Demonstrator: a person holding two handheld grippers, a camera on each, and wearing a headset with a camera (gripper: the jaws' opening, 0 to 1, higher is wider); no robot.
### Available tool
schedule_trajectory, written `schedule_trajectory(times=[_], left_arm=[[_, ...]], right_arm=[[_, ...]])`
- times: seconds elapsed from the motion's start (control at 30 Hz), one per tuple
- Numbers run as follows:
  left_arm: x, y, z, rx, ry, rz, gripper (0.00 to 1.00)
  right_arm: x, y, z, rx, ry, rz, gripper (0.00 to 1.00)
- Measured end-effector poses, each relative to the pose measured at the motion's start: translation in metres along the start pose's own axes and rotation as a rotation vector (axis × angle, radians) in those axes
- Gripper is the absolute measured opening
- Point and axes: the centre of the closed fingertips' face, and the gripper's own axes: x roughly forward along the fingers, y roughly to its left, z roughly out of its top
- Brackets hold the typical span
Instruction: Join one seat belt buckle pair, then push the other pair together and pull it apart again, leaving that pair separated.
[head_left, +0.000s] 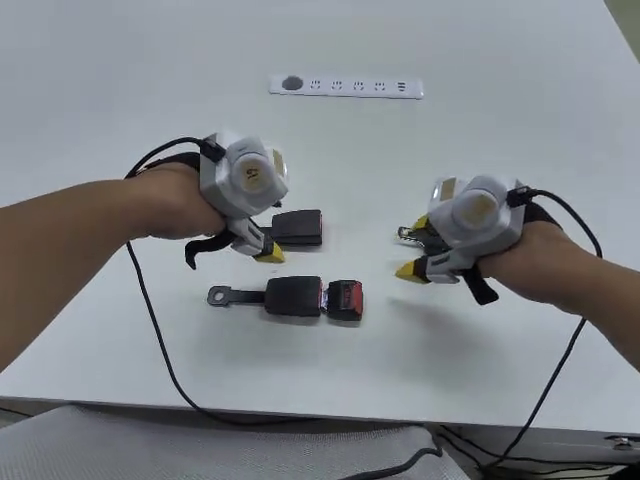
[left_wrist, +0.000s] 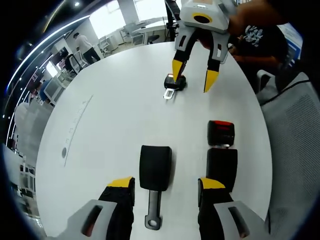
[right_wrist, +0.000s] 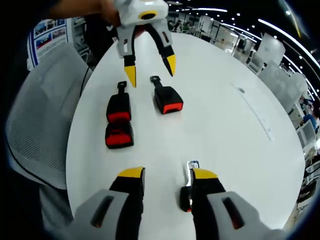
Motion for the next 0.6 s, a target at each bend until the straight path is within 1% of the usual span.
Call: schedule_trajectory(times=[0.03, 0.1, 0.17, 0.23, 0.37, 0.47, 0.57, 0.6], left_arm=[[0.001, 0.002, 0.0, -0.002, 0.0, -0.001, 0.52], [0.003, 0.006, -0.001, -0.01, 0.0, -0.015, 0.51], [0.007, 0.006, -0.003, -0.012, 0.008, -0.042, 0.49], [0.012, 0.007, -0.005, 0.008, 0.023, -0.049, 0.51], [0.023, 0.007, -0.005, 0.014, 0.028, -0.078, 0.5], [0.031, 0.005, -0.005, 0.027, 0.037, -0.104, 0.49], [0.036, 0.007, -0.007, 0.037, 0.051, -0.113, 0.42], [0.037, 0.005, -0.007, 0.028, 0.052, -0.129, 0.41]], right_arm=[[-0.004, -0.008, -0.003, 0.013, 0.0, -0.016, 0.37], [-0.008, -0.019, -0.009, 0.036, 0.006, -0.025, 0.38], [-0.009, -0.027, -0.018, 0.031, 0.029, -0.035, 0.39], [-0.009, -0.032, -0.027, 0.033, 0.046, -0.037, 0.39], [-0.004, -0.035, -0.041, 0.029, 0.078, -0.022, 0.39], [0.001, -0.035, -0.046, 0.016, 0.091, -0.006, 0.4], [0.007, -0.033, -0.048, 0.019, 0.099, 0.022, 0.4], [0.009, -0.031, -0.048, 0.025, 0.1, 0.036, 0.4]])
